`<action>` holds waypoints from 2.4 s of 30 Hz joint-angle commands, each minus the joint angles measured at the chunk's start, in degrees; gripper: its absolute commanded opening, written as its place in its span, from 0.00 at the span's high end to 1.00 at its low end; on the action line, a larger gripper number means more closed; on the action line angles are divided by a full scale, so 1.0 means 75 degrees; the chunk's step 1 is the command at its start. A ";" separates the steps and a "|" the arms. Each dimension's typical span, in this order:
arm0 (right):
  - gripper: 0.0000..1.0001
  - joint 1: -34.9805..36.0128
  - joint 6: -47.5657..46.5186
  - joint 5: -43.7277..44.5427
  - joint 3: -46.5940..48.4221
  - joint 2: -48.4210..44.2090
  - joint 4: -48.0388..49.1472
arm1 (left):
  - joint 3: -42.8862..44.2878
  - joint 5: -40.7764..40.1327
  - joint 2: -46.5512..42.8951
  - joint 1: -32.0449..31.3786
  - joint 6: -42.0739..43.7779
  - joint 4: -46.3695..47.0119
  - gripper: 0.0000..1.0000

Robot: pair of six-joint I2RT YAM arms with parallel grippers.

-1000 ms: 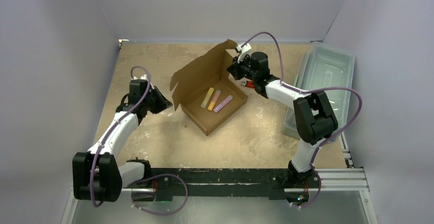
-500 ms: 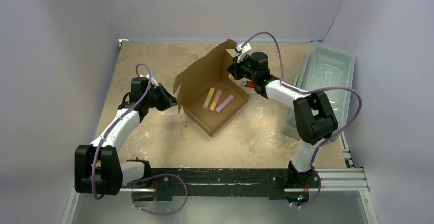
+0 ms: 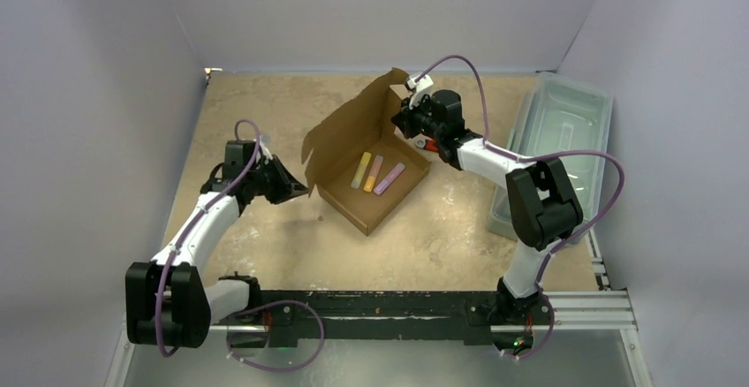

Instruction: Fold the paper box

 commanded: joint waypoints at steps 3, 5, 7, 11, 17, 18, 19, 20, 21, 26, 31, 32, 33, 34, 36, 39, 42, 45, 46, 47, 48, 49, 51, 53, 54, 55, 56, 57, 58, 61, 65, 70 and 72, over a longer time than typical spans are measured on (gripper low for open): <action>1.00 0.0012 0.0078 0.0264 0.0053 -0.0137 -0.0148 | 0.0077 0.0385 -0.0370 -0.0021 0.0062 -0.0187 0.99; 1.00 0.0018 0.0090 0.0272 0.0057 -0.0125 -0.0165 | -0.0014 0.0600 -0.0338 -0.0042 -0.0080 0.0042 0.99; 1.00 0.0024 0.0091 0.0316 0.0069 -0.0113 -0.0187 | -0.0068 0.0814 -0.0273 -0.0089 -0.0257 0.0334 0.99; 1.00 0.0028 0.0087 0.0427 0.0068 -0.0124 -0.0252 | -0.0052 0.1007 -0.0033 -0.0308 -0.0536 0.0742 1.00; 1.00 0.0141 0.0091 0.0421 0.0057 -0.0113 -0.0248 | -0.0107 0.0988 0.0276 -0.0579 -0.1016 0.1467 1.00; 1.00 0.0165 0.0091 0.0419 0.0044 -0.0113 -0.0242 | -0.0123 0.0959 0.0338 -0.0610 -0.1100 0.1614 1.00; 1.00 0.0191 0.0082 0.0404 0.0039 -0.0107 -0.0241 | -0.0136 0.0922 0.0407 -0.0640 -0.1173 0.1737 1.00; 1.00 0.0224 0.0080 0.0397 0.0034 -0.0104 -0.0241 | -0.0150 0.0885 0.0480 -0.0656 -0.1265 0.1869 1.00; 1.00 0.0248 0.0071 0.0379 0.0028 -0.0112 -0.0241 | -0.0173 0.0845 0.0557 -0.0671 -0.1346 0.2006 1.00; 1.00 0.0281 0.0066 0.0282 -0.0001 -0.0125 -0.0227 | -0.0159 0.0717 0.0813 -0.0698 -0.1619 0.2431 0.99; 1.00 0.0254 -0.0084 0.0400 0.0035 -0.0160 -0.0185 | -0.0055 0.0236 0.0653 -0.0687 -0.1416 0.2076 0.97; 1.00 0.0239 -0.0111 0.0467 0.0069 -0.0160 -0.0208 | 0.0000 0.0064 0.0571 -0.0687 -0.1260 0.1884 0.96; 1.00 0.0236 -0.0163 0.0517 0.0120 -0.0151 -0.0242 | 0.0057 -0.0114 0.0473 -0.0681 -0.1070 0.1694 0.95; 1.00 0.0226 -0.0217 0.0568 0.0170 -0.0137 -0.0277 | 0.0124 -0.0229 0.0378 -0.0661 -0.0881 0.1537 0.94; 1.00 0.0209 -0.0292 0.0636 0.0277 -0.0098 -0.0350 | 0.0217 -0.0291 0.0122 -0.0546 -0.0565 0.1357 0.87; 1.00 0.0190 -0.0296 0.0664 0.0387 -0.0038 -0.0422 | 0.0383 -0.0139 -0.0458 -0.0143 -0.0096 0.1239 0.71; 1.00 0.0148 -0.0538 0.0620 0.0391 -0.0019 -0.0429 | 0.0778 0.0238 -0.1016 0.0371 0.0434 0.1151 0.54; 1.00 0.0120 -0.0603 0.0500 0.0385 -0.0019 -0.0461 | 0.1542 0.0707 -0.1178 0.0450 0.0849 0.1121 0.41; 1.00 0.0127 -0.0621 0.0470 0.0385 -0.0019 -0.0464 | 0.1745 0.0959 -0.1154 0.0450 0.0841 0.1217 0.39; 1.00 0.0119 -0.0629 0.0441 0.0385 -0.0019 -0.0480 | 0.1917 0.1259 -0.1101 0.0450 0.0782 0.1379 0.38; 1.00 0.0118 -0.0640 0.0415 0.0385 -0.0028 -0.0487 | 0.2126 0.1522 -0.1037 0.0450 0.0716 0.1508 0.38; 1.00 0.0118 -0.0646 0.0392 0.0379 -0.0036 -0.0493 | 0.2313 0.1731 -0.0973 0.0450 0.0697 0.1581 0.36; 1.00 0.0112 -0.0656 0.0346 0.0362 -0.0053 -0.0499 | 0.2769 0.1986 -0.0832 0.0397 0.0727 0.1650 0.33; 1.00 0.0118 -0.0659 0.0336 0.0351 -0.0065 -0.0499 | 0.3303 0.2014 -0.0675 0.0177 0.1097 0.1360 0.30; 1.00 0.0117 -0.0659 0.0327 0.0350 -0.0066 -0.0499 | 0.3580 0.1986 -0.0563 0.0029 0.1338 0.1163 0.30; 1.00 0.0113 -0.0650 0.0325 0.0350 -0.0066 -0.0499 | 0.3857 0.1972 -0.0454 -0.0130 0.1611 0.0929 0.30; 1.00 0.0116 -0.0647 0.0316 0.0359 -0.0056 -0.0499 | 0.4148 0.1851 -0.0325 -0.0296 0.1941 0.0611 0.30; 1.00 0.0112 -0.0638 0.0313 0.0370 -0.0040 -0.0499 | 0.4413 0.1671 -0.0210 -0.0465 0.2249 0.0286 0.29; 1.00 0.0117 -0.0627 0.0304 0.0383 -0.0037 -0.0509 | 0.4684 0.1415 -0.0088 -0.0666 0.2619 -0.0083 0.29; 1.00 0.0111 -0.0612 0.0289 0.0397 -0.0022 -0.0523 | 0.5284 0.0711 0.0221 -0.1244 0.3436 -0.0850 0.29; 1.00 0.0118 -0.0591 0.0267 0.0385 -0.0026 -0.0531 | 0.5845 -0.0261 0.0674 -0.2080 0.3884 -0.1396 0.29; 1.00 0.0118 -0.0589 0.0254 0.0385 -0.0031 -0.0546 | 0.6614 -0.1736 0.1512 -0.3066 0.4163 -0.2386 0.29; 1.00 0.0118 -0.0589 0.0245 0.0379 -0.0037 -0.0543 | 0.6782 -0.2076 0.1781 -0.3213 0.4239 -0.2622 0.32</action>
